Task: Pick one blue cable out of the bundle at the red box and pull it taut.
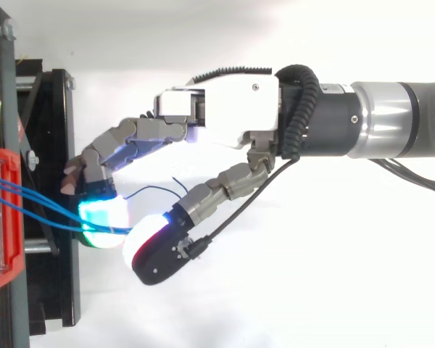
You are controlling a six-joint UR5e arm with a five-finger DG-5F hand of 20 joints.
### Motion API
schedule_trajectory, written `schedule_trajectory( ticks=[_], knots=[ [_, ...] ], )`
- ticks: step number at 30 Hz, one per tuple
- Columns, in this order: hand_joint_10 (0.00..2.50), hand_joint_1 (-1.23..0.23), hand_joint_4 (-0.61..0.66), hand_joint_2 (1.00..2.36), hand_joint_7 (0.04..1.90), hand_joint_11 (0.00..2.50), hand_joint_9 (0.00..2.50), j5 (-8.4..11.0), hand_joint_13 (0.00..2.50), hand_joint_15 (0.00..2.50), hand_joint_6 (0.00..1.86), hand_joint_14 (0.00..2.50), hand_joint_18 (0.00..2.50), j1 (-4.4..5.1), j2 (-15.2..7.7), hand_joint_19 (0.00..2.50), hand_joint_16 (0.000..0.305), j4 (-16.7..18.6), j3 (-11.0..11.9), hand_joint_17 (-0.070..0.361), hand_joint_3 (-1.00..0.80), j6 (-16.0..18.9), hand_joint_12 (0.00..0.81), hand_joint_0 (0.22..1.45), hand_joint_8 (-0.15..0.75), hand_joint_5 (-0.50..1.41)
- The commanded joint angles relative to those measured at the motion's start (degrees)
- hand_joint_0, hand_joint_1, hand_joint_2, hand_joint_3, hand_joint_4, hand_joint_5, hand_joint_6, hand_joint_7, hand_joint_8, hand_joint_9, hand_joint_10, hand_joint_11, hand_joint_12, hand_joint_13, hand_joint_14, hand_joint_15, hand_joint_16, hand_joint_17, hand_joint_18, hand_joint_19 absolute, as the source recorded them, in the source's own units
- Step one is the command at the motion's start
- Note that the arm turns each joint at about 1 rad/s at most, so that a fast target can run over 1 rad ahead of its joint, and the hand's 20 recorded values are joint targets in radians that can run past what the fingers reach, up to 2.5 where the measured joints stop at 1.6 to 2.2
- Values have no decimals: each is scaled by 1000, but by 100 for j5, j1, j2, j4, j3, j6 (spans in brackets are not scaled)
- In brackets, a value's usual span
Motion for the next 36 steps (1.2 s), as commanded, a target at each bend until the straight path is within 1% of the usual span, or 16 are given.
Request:
schedule_trajectory(
  ticks=[1,4,9,12,15,17,19,22,25,27,29,30,34,36],
  knots=[
    [5,-759,169,1012,1024,200,474,6,354,113,803,4,221,1,0,157,51,7,-2,115,-316,0,316,597,299,-171],
    [6,-760,181,1014,1027,212,480,6,356,116,830,5,227,1,0,158,51,7,7,115,-270,9,316,594,302,-178],
    [7,-766,164,1017,1027,239,485,6,361,120,861,5,240,1,0,155,51,7,-2,116,-204,0,319,595,306,-184],
    [7,-778,176,1016,1009,247,489,6,363,120,871,5,248,1,0,158,51,-2,-2,116,-214,0,319,600,308,-185],
    [7,-787,195,1014,983,258,491,6,366,124,875,5,249,1,0,167,52,-10,-2,116,-283,0,319,598,308,-185],
    [7,-769,199,1008,962,251,495,6,366,127,869,7,252,1,0,172,52,-19,-2,118,-383,9,322,566,313,-183],
    [7,-755,195,1003,966,246,499,24,369,133,845,5,248,1,0,182,53,-19,-2,119,-445,18,324,549,316,-182],
    [6,-726,204,1000,967,245,505,120,370,135,799,6,251,1,0,187,54,-10,-2,122,-497,105,330,522,324,-173],
    [7,-717,208,1000,962,237,506,234,366,133,789,5,251,1,0,193,55,-19,7,123,-500,202,333,516,326,-169],
    [6,-716,197,1000,978,238,510,437,367,129,781,5,250,27,0,193,55,-54,-2,123,-500,352,333,515,328,-165],
    [6,-719,191,1000,996,241,519,524,370,130,787,5,253,36,0,192,54,-81,-2,122,-500,404,333,515,329,-162],
    [6,-724,185,1000,1006,240,522,621,370,134,794,6,253,36,0,189,54,-107,-2,122,-500,475,332,515,330,-163],
    [7,-763,201,1000,1004,266,540,674,380,137,826,5,271,45,0,201,54,-116,-2,121,-500,650,329,524,330,-166],
    [7,-778,206,1000,1013,272,552,674,383,138,829,6,277,45,0,208,53,-116,-2,120,-500,659,328,527,334,-165]
  ],
)
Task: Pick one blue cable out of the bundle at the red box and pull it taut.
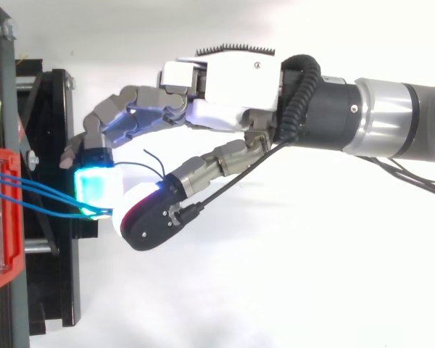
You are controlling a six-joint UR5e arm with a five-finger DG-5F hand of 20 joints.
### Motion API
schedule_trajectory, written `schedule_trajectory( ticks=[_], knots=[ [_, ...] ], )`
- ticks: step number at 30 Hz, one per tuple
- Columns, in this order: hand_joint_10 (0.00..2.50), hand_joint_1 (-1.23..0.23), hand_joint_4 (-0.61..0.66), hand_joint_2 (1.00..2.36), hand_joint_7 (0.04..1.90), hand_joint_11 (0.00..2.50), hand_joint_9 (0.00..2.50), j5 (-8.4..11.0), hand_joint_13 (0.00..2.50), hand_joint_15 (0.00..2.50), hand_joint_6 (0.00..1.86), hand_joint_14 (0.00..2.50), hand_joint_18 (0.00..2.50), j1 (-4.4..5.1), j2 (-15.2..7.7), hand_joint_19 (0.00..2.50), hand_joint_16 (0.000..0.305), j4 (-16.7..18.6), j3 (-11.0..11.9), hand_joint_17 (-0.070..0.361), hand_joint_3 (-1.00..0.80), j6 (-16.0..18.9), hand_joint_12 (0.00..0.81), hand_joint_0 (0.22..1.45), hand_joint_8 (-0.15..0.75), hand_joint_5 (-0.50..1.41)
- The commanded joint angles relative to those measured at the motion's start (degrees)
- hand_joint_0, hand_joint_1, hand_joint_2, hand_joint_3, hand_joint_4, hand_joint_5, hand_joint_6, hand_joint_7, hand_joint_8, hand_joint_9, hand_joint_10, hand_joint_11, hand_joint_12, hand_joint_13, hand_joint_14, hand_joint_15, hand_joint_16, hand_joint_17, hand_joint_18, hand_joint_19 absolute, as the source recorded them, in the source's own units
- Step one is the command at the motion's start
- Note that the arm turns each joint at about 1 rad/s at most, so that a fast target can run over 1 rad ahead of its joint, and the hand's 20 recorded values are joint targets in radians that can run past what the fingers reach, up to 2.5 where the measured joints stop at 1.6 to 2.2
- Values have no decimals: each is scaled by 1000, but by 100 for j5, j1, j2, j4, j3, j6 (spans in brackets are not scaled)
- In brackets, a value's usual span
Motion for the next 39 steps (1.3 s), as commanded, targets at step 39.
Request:
schedule_trajectory(
  ticks=[39],
  knots=[
    [7,-734,211,1000,1093,248,528,132,385,143,664,6,298,131,-387,214,55,354,244,124,-500,-579,335,508,329,-137]
  ],
)
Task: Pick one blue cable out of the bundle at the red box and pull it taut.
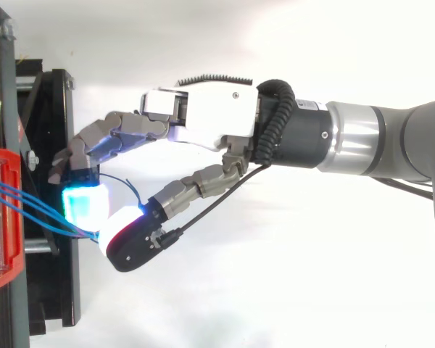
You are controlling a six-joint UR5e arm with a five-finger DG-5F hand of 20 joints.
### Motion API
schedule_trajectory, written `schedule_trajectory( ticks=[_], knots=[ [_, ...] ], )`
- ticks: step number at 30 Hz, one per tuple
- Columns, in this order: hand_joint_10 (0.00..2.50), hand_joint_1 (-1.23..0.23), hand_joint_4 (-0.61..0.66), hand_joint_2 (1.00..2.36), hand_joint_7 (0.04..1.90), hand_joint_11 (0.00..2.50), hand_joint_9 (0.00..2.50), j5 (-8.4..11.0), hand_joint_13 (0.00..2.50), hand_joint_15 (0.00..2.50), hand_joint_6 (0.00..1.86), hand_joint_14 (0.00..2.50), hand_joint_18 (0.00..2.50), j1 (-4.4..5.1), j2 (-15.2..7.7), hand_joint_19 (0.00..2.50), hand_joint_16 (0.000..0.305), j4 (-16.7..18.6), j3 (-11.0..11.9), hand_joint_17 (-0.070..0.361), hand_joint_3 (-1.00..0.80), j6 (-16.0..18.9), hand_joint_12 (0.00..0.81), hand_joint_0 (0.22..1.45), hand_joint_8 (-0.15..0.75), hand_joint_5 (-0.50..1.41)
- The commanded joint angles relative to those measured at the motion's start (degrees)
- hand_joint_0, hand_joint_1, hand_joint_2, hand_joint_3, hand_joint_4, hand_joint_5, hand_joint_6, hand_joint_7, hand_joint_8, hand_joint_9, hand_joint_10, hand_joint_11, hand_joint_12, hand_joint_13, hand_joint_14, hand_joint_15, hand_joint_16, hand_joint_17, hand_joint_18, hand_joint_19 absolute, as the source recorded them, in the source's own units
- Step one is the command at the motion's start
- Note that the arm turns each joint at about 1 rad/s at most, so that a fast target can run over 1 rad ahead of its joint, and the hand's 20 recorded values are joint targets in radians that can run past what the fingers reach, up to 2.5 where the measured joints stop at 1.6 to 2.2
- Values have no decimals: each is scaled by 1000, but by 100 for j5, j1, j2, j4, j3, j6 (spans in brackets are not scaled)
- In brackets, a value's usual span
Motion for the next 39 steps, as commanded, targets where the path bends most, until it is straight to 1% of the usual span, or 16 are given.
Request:
schedule_trajectory(
  ticks=[1,6,9,11,13,14,18,22,23,27,32,34,39],
  knots=[
    [9,-731,212,1000,1097,249,528,15,385,139,662,6,297,10,-3,220,55,-40,44,124,-500,-8,334,509,328,-137],
    [7,-730,209,1000,1110,248,528,6,386,143,652,6,295,27,-3,215,55,-40,44,124,-500,1,335,508,329,-135],
    [7,-731,215,1000,1154,248,525,15,380,141,622,6,288,54,6,215,55,-31,87,125,-500,-17,334,506,329,-131],
    [8,-732,210,1000,1169,246,523,15,379,147,599,6,286,89,-3,217,55,-31,123,125,-500,-52,336,503,330,-126],
    [7,-729,215,1000,1208,238,521,15,379,147,572,6,286,98,-3,217,56,-22,123,125,-500,-79,336,501,330,-122],
    [7,-727,219,1000,1218,237,520,23,379,147,563,6,283,124,-3,223,56,-22,123,126,-500,-123,338,496,331,-120],
    [7,-723,229,1000,1258,237,520,129,377,145,526,6,285,185,-3,224,57,4,123,128,-500,-228,340,489,334,-114],
    [7,-722,229,1000,1276,236,518,208,377,141,516,6,284,256,-3,224,57,4,123,128,-500,-237,340,489,335,-112],
    [7,-723,232,1000,1276,239,523,269,378,145,515,6,284,300,-3,216,57,22,123,128,-500,-237,340,488,336,-112],
    [7,-723,229,1000,1278,248,525,340,381,143,513,6,286,344,-3,224,57,39,123,128,-500,-237,340,490,335,-111],
    [7,-613,223,1000,1293,227,533,340,387,146,501,6,288,344,6,224,57,39,123,127,-500,-202,340,491,333,-104],
    [6,-611,230,1000,1285,230,533,331,385,148,500,6,285,344,6,225,56,39,131,127,-500,-193,341,491,332,-103],
    [6,-607,254,1000,1195,216,527,313,379,148,502,6,274,291,-3,227,56,39,131,127,-500,-123,339,491,329,-113]
  ],
)
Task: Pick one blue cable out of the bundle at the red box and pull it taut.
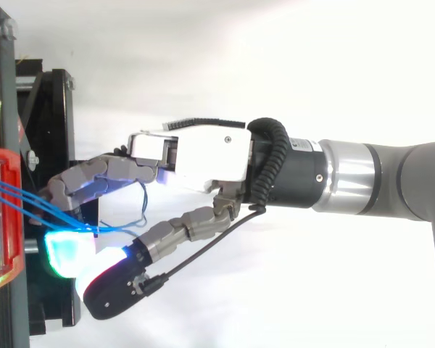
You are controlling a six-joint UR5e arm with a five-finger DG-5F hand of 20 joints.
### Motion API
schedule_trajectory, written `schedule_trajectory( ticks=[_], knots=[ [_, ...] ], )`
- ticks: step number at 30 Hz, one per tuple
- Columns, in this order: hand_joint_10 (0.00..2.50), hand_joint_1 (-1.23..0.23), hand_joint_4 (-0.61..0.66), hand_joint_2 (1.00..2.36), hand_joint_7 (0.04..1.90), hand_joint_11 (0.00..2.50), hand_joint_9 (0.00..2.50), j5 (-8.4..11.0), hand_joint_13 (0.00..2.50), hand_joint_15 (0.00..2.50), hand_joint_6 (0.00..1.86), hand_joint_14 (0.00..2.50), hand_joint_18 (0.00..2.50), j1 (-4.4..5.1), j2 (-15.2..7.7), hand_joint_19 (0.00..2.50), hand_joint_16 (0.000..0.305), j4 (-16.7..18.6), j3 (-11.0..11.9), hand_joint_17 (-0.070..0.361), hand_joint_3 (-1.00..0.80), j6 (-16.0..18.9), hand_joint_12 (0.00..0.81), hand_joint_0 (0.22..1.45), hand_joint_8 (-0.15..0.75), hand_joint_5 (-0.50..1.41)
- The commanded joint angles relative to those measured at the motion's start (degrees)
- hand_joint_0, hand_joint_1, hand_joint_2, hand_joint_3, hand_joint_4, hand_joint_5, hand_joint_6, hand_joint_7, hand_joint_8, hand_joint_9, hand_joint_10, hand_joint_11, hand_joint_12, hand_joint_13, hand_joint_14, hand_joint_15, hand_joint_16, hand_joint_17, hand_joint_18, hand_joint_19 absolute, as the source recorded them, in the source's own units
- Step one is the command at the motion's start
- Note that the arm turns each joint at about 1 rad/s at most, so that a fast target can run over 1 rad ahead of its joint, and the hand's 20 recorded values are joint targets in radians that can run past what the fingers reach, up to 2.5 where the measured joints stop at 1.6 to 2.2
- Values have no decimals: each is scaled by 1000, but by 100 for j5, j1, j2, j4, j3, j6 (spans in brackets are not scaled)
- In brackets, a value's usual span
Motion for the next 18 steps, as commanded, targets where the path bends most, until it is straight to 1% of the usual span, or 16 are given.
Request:
schedule_trajectory(
  ticks=[1,5,7,10,14,18],
  knots=[
    [6,-607,263,1000,1172,215,526,-14,375,140,502,6,272,-35,-4,227,57,-17,2,127,-500,69,338,490,330,-116],
    [6,-601,278,1000,1134,214,526,-14,376,145,502,7,273,-114,-4,232,57,-70,2,129,-500,121,341,485,333,-123],
    [6,-599,285,1000,1130,213,525,-5,376,138,503,7,273,-131,-4,231,58,-87,2,130,-500,104,342,481,334,-124],
    [6,-599,284,1000,1128,212,524,-14,374,140,503,6,274,-184,-4,231,58,-105,-7,130,-500,104,343,479,334,-125],
    [6,-606,273,1000,1146,212,523,-23,378,144,503,6,275,-219,-4,227,58,-122,-7,130,-500,77,343,479,334,-123],
    [6,-613,266,1000,1163,213,523,-23,383,146,502,6,277,-228,-4,231,58,-158,-16,130,-500,34,343,478,333,-120]
  ],
)
